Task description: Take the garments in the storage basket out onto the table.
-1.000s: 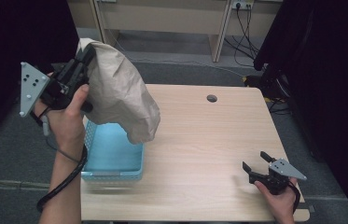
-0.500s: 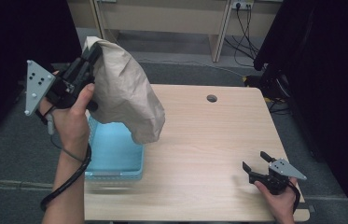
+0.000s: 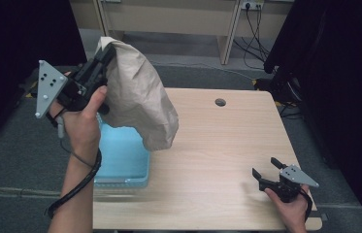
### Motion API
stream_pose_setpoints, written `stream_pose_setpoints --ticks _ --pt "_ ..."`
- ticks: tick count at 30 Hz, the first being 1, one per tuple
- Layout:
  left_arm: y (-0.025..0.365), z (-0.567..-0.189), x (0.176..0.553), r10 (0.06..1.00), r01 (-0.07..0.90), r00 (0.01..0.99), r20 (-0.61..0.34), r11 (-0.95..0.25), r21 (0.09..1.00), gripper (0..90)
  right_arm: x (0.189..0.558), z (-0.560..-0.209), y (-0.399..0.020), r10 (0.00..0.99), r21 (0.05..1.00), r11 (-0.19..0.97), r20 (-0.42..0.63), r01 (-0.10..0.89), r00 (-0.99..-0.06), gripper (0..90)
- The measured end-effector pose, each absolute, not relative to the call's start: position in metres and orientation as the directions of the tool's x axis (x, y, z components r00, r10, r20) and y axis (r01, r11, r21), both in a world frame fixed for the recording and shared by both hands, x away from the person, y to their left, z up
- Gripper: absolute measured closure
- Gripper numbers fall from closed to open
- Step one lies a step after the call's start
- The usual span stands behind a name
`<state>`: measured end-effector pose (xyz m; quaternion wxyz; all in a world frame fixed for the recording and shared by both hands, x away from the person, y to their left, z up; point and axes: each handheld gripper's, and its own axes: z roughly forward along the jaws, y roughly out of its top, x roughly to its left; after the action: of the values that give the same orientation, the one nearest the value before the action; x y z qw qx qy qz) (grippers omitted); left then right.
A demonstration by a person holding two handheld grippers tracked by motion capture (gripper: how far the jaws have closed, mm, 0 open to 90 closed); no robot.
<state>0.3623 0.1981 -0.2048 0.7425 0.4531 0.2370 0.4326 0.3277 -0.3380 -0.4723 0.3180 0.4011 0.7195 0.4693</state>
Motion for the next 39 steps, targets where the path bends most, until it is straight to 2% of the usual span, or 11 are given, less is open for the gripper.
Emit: stream_pose_setpoints --ticks 39 --pt "0.156 -0.203 0.371 0.809 -0.406 0.587 0.043 0.247 0.880 89.6 0.328 -0.472 -0.338 0.876 0.930 0.234 -0.076 0.282 -0.477 16.7"
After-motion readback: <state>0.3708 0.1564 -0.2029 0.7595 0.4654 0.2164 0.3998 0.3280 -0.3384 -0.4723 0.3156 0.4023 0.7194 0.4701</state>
